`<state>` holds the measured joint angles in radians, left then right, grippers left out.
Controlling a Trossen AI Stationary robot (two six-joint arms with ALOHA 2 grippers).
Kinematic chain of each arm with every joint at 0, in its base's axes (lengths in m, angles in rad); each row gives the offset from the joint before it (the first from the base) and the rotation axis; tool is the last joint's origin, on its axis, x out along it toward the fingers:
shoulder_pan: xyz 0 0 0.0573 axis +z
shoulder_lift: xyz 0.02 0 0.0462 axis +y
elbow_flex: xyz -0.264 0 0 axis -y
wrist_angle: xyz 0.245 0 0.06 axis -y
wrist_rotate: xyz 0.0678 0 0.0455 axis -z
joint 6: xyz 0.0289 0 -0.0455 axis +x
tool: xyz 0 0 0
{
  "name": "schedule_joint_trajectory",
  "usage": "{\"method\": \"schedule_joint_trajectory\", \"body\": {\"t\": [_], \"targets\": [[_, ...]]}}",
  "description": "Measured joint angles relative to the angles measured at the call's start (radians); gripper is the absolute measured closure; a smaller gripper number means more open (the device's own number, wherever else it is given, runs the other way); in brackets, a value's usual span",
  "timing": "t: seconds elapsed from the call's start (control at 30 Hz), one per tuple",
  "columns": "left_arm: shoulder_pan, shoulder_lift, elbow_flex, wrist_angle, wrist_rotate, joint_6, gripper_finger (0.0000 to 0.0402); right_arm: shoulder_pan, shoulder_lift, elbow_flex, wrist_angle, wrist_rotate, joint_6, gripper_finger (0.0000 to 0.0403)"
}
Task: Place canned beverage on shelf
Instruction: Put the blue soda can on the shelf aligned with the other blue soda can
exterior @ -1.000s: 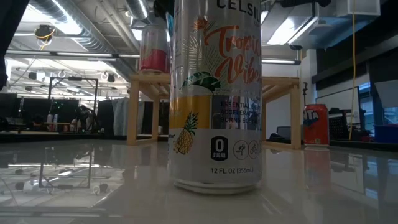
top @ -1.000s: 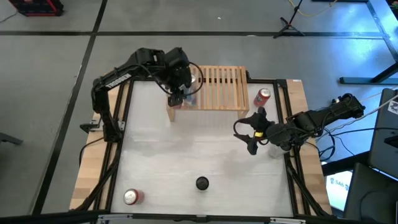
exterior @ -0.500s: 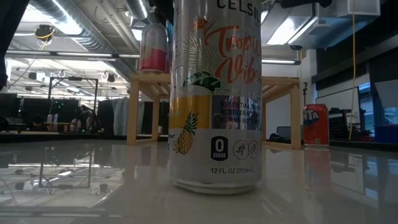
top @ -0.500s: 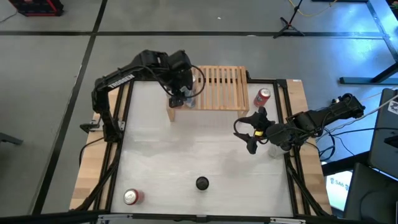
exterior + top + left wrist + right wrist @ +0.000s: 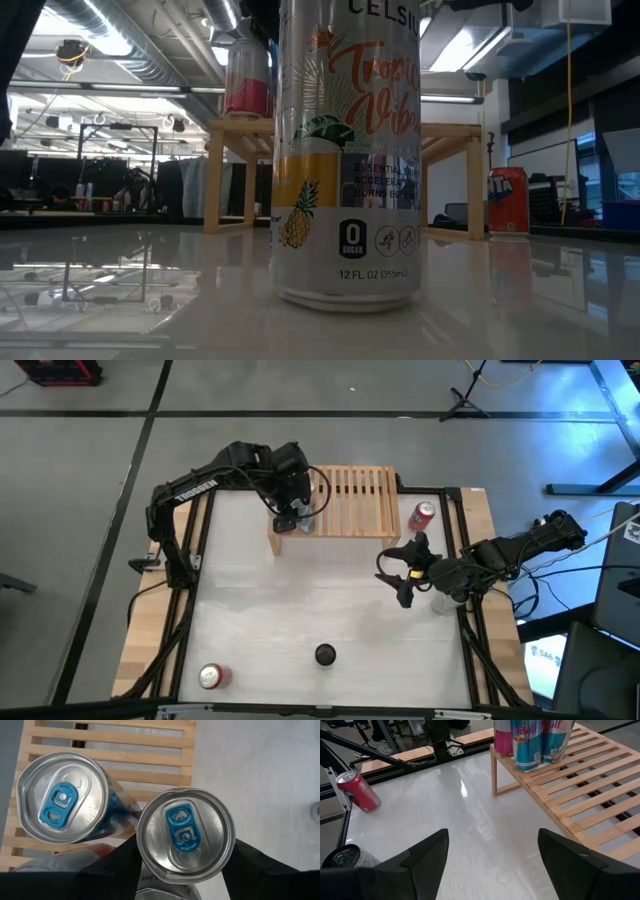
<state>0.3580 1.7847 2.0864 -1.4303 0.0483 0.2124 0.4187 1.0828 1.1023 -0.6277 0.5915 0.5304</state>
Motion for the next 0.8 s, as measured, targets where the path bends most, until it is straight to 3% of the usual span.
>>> {"method": "schedule_joint_trajectory", "body": {"t": [0.8], "targets": [[0.002, 0.006, -0.004, 0.035, -0.049, 0.007, 0.0125, 0.0, 0.0, 0.0, -0.002, 0.0, -0.011, 0.0109]]}}
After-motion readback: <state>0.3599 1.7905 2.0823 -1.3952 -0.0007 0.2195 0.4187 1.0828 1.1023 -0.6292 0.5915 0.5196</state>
